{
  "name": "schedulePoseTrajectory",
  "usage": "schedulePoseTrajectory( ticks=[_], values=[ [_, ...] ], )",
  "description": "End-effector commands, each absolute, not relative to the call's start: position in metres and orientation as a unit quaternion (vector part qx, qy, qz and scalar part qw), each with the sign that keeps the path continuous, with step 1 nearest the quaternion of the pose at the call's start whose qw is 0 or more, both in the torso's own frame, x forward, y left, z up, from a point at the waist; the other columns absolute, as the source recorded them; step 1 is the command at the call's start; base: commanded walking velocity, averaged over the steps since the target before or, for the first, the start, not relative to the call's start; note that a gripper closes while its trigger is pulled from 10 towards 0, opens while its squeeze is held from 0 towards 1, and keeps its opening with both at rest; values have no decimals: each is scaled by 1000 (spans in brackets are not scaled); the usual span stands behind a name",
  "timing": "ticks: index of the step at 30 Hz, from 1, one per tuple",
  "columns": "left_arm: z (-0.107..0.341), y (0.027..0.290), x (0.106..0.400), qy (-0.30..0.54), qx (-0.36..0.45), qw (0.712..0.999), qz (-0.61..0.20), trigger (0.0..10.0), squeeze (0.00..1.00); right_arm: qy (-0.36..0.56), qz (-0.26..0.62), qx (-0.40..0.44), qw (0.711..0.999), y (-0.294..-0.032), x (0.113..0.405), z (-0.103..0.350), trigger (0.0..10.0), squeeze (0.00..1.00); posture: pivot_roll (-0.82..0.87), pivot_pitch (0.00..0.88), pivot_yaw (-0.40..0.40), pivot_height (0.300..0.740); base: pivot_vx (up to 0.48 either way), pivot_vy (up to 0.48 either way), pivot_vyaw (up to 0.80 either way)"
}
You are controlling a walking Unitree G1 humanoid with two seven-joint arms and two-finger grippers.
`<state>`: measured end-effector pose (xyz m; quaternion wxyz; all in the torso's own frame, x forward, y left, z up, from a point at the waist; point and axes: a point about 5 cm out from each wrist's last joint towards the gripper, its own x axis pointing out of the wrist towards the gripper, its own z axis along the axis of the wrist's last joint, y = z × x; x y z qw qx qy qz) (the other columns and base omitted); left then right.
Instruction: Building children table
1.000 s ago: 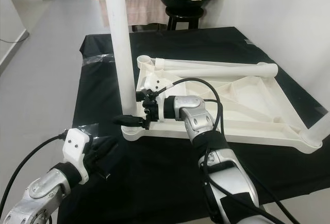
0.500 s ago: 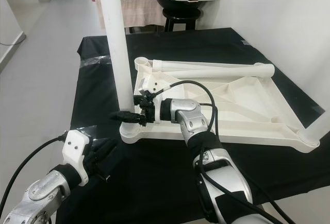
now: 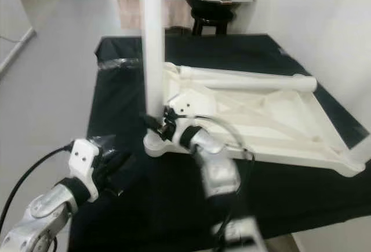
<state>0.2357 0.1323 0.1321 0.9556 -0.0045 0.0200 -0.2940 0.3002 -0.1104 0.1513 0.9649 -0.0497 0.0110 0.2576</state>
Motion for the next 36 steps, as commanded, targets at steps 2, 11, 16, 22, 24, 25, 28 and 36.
schedulePoseTrajectory(
  ticks=[2, 11, 16, 22, 24, 25, 28, 36],
  values=[
    [130, 133, 239, 25, -4, 954, -297, 10000, 0, 113, 234, -98, 961, -136, 301, 120, 0, 0, 13, 70, -57, 740, 0, 0, 0],
    [130, 132, 240, 23, -9, 956, -292, 10000, 0, 117, 363, -117, 917, -124, 303, 128, 10000, 1000, 16, 64, -64, 740, 0, 0, 0],
    [130, 131, 242, 24, -7, 955, -295, 10000, 0, 65, 481, -115, 867, -116, 301, 163, 10000, 1000, 25, 56, -62, 740, 0, 0, 0],
    [129, 131, 243, 24, 3, 956, -294, 10000, 0, 35, 535, -110, 837, -115, 321, 182, 10000, 0, 38, 48, -65, 740, 0, 0, 0],
    [129, 131, 242, 23, 9, 957, -290, 10000, 0, 31, 571, -99, 814, -101, 331, 184, 10000, 0, 43, 47, -68, 740, 0, 0, 0],
    [129, 131, 242, 23, 9, 957, -290, 10000, 0, 31, 571, -99, 814, -101, 331, 184, 10000, 0, 43, 47, -68, 740, 0, 0, 0],
    [129, 130, 241, 22, 11, 958, -285, 10000, 0, 42, 603, -95, 791, -93, 341, 182, 10000, 0, 64, 45, -73, 740, 0, 0, 0],
    [129, 127, 239, 21, 11, 958, -287, 10000, 0, 53, 633, -74, 769, -90, 355, 186, 0, 0, 72, 49, -81, 740, 0, 0, 0]
  ],
)
